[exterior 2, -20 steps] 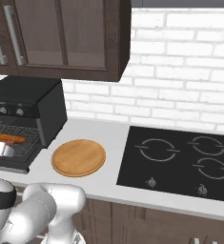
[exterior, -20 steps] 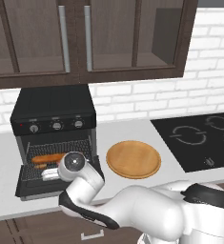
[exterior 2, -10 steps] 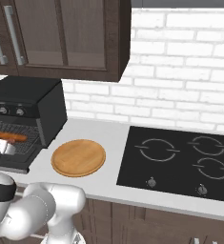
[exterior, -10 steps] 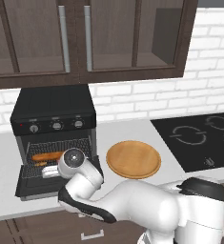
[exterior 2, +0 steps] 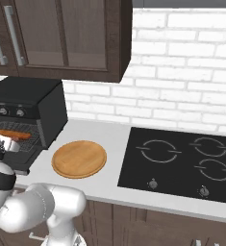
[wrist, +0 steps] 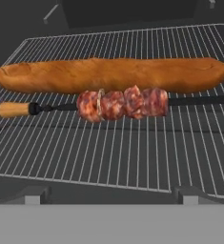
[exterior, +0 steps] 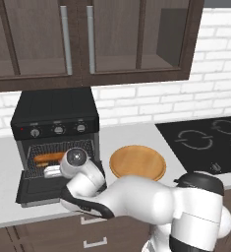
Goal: Pick up the kebab skewer and baguette bread, and place them inside the toaster oven. Close the toaster oven door and start by setting the timer.
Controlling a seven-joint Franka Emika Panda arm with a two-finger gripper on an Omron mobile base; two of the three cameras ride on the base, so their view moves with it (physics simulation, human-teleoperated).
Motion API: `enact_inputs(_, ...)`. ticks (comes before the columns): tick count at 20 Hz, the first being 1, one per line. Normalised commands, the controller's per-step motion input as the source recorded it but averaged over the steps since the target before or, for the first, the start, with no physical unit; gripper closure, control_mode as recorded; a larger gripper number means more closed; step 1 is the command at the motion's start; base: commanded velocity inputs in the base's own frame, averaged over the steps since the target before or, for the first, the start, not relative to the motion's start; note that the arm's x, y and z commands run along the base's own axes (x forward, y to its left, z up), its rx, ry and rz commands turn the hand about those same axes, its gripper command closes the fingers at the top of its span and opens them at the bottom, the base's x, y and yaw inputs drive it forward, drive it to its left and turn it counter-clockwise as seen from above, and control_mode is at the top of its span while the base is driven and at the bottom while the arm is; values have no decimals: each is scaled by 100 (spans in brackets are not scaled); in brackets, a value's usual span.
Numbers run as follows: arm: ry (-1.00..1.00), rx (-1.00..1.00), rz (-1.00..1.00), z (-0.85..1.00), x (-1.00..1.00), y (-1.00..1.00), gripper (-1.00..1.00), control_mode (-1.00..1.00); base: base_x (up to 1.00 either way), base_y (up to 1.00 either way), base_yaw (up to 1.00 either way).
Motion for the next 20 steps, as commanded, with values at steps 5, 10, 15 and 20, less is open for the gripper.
enact_inputs(5,0,0,0,0,33,0,-100,-100,0,0,0)
enact_inputs(10,-3,0,0,-6,27,0,-100,-100,0,0,0)
enact_inputs(15,-18,0,0,-23,3,0,-100,-100,0,0,0)
enact_inputs(20,-19,5,0,-4,14,-1,-100,-100,0,0,0)
